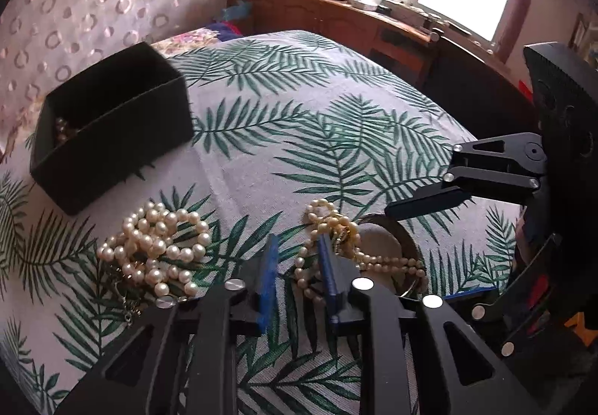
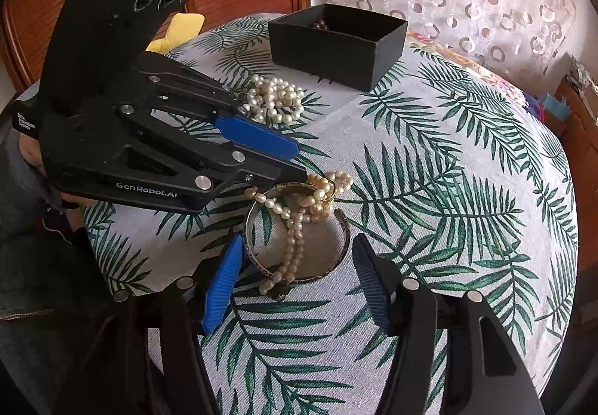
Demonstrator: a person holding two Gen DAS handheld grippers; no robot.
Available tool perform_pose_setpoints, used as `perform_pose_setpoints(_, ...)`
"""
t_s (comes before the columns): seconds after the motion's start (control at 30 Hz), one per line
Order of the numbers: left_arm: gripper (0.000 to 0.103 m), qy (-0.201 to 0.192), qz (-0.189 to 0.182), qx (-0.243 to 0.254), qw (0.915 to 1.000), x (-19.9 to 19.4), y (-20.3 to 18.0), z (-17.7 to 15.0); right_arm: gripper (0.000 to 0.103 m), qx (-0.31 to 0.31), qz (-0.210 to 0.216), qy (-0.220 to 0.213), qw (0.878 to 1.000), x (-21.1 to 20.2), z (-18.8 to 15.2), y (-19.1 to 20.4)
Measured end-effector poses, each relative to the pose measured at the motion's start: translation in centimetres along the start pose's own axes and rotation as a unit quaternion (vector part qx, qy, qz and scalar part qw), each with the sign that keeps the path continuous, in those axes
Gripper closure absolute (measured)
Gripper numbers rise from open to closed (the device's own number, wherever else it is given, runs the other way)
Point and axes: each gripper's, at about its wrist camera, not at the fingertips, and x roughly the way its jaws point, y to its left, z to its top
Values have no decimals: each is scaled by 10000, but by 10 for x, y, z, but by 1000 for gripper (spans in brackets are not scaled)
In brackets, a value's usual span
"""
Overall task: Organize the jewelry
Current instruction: 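Grasp the white pearl necklace with the left tool while the right tool holds the gold bangle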
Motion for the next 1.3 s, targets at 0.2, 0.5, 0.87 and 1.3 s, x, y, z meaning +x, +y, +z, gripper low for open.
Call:
perform_pose_setpoints(0.2,103,31,55,266,9996,3,-8,2,38,-14,17,3,10000,4,-1,2)
perform_pose_setpoints(0.5,103,-344,222,-124,9991,-12,8,11,37,20,27,-34,10000,5,0,1)
perform_pose_setpoints(0.87,103,-148,113,-5,9998,-16,0,0,37,-27,-172,79,9998,0,-9,-4)
perform_pose_setpoints(1.3,88,0,103,41,9999,2,-8,0,38,291,-566,-65,9980,-15,-18,-32)
